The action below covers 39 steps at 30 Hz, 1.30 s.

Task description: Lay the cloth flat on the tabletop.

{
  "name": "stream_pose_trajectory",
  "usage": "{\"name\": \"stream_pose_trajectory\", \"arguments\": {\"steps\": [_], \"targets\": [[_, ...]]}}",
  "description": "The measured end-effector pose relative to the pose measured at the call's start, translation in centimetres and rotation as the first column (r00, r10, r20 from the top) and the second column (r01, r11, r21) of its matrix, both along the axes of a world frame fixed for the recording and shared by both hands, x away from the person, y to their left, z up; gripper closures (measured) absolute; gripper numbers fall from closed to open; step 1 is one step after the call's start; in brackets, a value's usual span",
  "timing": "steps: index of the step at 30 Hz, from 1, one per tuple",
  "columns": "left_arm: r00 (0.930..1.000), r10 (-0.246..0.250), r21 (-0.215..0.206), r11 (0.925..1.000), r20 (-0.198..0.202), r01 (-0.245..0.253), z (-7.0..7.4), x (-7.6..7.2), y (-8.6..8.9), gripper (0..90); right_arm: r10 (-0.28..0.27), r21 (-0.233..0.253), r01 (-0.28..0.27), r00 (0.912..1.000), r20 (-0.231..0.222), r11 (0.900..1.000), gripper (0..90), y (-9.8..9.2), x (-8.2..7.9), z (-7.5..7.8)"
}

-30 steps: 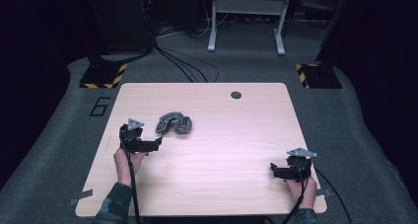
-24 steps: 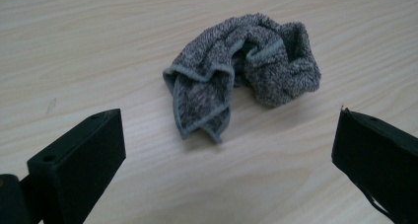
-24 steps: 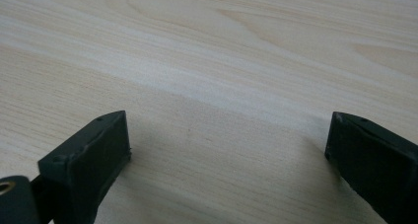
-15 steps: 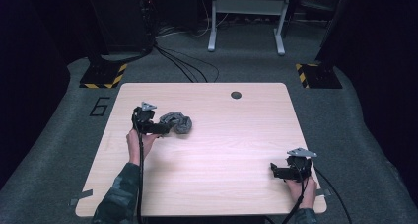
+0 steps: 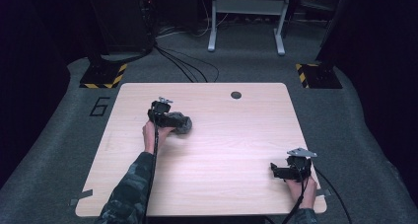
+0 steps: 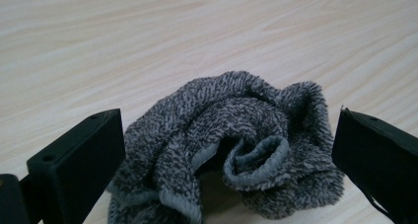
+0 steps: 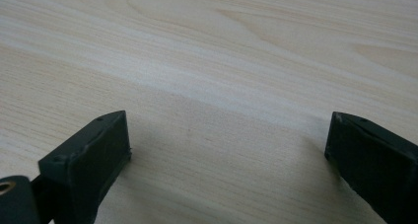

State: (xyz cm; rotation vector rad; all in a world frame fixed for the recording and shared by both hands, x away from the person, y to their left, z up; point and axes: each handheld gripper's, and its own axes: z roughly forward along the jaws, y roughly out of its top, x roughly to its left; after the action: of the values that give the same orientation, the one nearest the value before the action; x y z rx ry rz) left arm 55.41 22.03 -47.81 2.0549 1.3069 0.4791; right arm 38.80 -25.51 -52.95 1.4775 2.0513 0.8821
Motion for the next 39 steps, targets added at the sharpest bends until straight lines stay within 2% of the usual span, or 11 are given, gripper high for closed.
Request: {"name": "stream_pose_trajectory", "arguments": {"steps": [4,7,10,14,18,21,25,27,29,31,39], "targets": [[0.9994,0.006,0.013,0.9999,-0.033,-0.005,-0.9,0.3,-0.3,0.7,0.000,0.000,0.000,1.0000,0.000,1.000,2.8,0.0,0.0,0.0],[0.9994,0.008,0.020,0.9998,-0.033,-0.007,-1.3,0.2,-0.5,8.0,-0.002,0.001,0.002,1.0000,-0.001,1.000,2.8,0.0,0.0,0.0],[0.9997,-0.004,0.051,0.9987,-0.025,0.005,-1.7,0.0,-0.6,15.3,-0.003,0.002,0.003,1.0000,-0.002,1.000,2.9,0.0,0.0,0.0],[0.9995,-0.009,0.042,0.9991,-0.032,0.010,-2.4,-0.1,-0.6,23.7,-0.004,0.002,0.004,1.0000,-0.002,1.000,3.1,0.0,0.0,0.0],[0.9994,-0.018,0.049,0.9986,-0.028,0.019,-2.5,-0.1,-0.8,36.2,-0.003,0.002,0.003,1.0000,-0.001,1.000,3.2,0.0,0.0,0.0],[0.9993,-0.034,0.040,0.9986,-0.019,0.035,-2.5,-0.1,-0.7,50.1,-0.003,0.002,0.003,1.0000,-0.001,1.000,3.3,0.0,0.0,0.0],[0.9994,-0.033,0.012,0.9994,-0.008,0.033,-2.4,-0.2,-0.5,60.3,-0.003,0.003,0.003,1.0000,-0.001,1.000,3.3,0.0,0.0,0.0],[0.9993,-0.036,-0.002,0.9993,-0.006,0.036,-2.1,-0.3,-0.4,63.6,-0.002,0.004,0.002,1.0000,-0.001,1.000,3.4,0.0,0.0,0.0],[0.9992,-0.033,-0.053,0.9980,0.021,0.034,-1.7,-0.6,-0.2,64.3,-0.002,0.004,0.002,1.0000,-0.001,1.000,3.4,0.0,0.0,0.0],[0.9979,-0.043,-0.064,0.9969,0.049,0.046,-0.8,-1.1,-0.1,64.4,-0.001,0.004,0.001,1.0000,-0.001,1.000,3.5,0.0,0.0,0.0],[0.9889,-0.080,-0.055,0.9947,0.125,0.087,3.1,-3.4,0.4,64.5,-0.002,0.004,0.002,1.0000,-0.001,1.000,3.5,0.0,0.0,0.0]]}}
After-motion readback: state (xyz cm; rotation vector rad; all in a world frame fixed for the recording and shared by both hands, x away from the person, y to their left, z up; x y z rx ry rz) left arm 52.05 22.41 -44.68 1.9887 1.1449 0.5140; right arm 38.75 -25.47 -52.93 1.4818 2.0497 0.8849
